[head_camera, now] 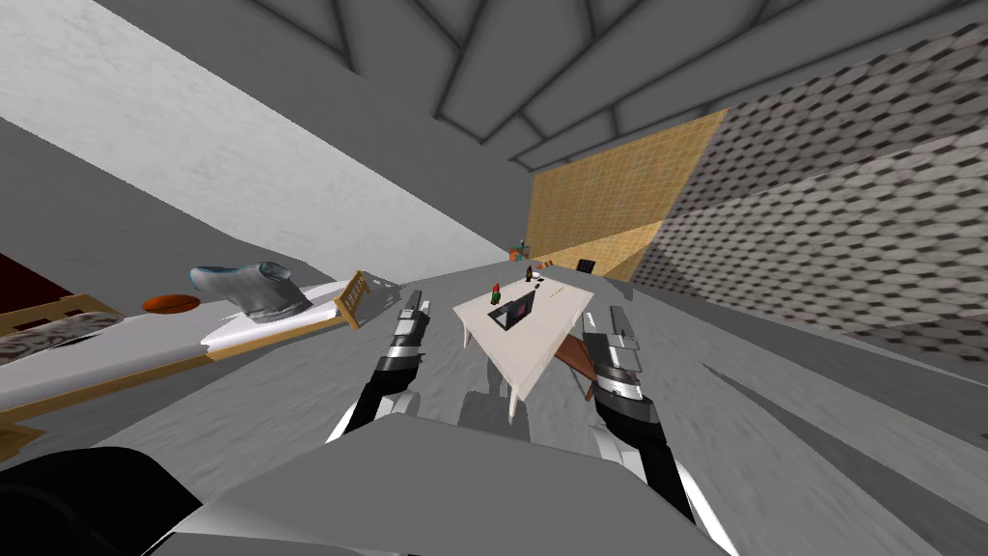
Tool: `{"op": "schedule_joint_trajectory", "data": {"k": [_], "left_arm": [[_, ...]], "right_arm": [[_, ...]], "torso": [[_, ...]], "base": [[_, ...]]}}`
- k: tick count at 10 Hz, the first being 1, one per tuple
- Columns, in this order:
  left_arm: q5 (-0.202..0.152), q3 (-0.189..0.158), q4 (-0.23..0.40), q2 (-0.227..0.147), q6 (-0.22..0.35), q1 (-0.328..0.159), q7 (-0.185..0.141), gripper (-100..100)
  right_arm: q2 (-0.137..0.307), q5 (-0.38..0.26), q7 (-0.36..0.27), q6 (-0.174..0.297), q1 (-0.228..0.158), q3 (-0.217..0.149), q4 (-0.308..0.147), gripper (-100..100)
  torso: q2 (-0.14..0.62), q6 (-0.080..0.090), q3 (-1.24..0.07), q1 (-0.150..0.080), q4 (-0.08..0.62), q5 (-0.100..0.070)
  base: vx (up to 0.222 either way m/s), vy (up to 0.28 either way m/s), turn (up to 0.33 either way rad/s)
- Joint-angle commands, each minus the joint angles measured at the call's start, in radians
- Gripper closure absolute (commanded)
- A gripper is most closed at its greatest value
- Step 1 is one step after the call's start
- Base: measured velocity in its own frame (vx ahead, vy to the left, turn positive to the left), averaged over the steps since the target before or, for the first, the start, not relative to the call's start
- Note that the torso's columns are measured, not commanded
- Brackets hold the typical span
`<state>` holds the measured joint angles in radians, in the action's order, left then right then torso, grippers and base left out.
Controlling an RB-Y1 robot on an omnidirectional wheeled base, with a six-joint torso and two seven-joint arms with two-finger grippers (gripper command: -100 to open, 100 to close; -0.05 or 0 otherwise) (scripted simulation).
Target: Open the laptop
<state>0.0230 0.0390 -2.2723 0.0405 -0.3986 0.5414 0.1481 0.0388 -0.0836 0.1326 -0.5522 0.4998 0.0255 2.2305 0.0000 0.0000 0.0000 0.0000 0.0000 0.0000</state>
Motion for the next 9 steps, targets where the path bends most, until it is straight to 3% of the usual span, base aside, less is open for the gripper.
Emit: {"op": "schedule_joint_trajectory", "data": {"k": [1,9], "left_arm": [[0.0,0.0,0.0,0.0,0.0,0.0,0.0,0],[0.0,0.0,0.0,0.0,0.0,0.0,0.0,0]], "right_arm": [[0.0,0.0,0.0,0.0,0.0,0.0,0.0,0],[0.0,0.0,0.0,0.0,0.0,0.0,0.0,0]], "torso": [[0.04,0.0,-0.082,0.0,0.041,0.0],[0.618,0.0,-1.234,0.0,0.617,0.0]], "base": [[0.0,0.0,0.0],[0.0,0.0,0.0]]}}
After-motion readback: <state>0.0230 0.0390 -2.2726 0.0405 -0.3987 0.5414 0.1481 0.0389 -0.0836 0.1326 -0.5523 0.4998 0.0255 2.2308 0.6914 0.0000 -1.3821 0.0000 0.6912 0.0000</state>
